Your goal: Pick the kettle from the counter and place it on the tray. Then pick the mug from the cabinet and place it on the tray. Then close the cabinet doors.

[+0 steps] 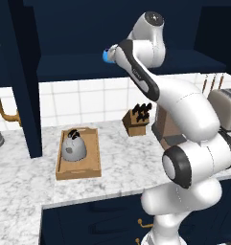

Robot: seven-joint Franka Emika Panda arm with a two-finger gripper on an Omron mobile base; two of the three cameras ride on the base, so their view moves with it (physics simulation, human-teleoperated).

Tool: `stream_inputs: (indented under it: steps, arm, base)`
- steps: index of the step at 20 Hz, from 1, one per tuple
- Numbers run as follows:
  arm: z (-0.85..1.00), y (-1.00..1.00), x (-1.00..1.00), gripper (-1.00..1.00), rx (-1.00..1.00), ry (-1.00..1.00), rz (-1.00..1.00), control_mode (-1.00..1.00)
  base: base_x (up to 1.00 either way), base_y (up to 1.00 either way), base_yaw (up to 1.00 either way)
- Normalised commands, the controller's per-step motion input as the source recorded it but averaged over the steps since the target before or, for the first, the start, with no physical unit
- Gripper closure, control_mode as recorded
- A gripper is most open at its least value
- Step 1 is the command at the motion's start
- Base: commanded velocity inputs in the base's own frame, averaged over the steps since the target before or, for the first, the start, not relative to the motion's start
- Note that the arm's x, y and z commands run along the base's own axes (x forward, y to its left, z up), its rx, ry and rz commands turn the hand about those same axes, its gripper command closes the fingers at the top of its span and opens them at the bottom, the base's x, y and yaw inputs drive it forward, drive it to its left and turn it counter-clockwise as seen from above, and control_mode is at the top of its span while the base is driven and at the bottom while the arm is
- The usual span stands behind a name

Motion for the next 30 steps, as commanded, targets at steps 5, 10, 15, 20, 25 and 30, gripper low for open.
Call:
stream_inputs:
  steps: [5,10,15,20,25,30]
  arm:
    - [0.0,0.12,0.18,-1.0,0.0,0.0,0.0,-1.0]
    - [0.0,0.01,0.28,-1.0,0.0,0.0,0.0,-1.0]
    - [0.0,0.1,0.29,-1.0,0.0,0.0,0.0,-1.0]
    - [0.0,0.05,0.24,-1.0,0.0,0.0,0.0,-1.0]
    - [0.0,0.0,0.25,-1.0,0.0,0.0,0.0,-1.0]
    - [0.0,0.0,0.21,-1.0,0.0,0.0,0.0,-1.0]
  base:
    - [0.0,0.0,0.0]
    - [0.0,0.0,0.0]
    - [0.0,0.0,0.0]
    - [0.0,0.0,0.0]
    - [0.0,0.0,0.0]
    - [0.0,0.0,0.0]
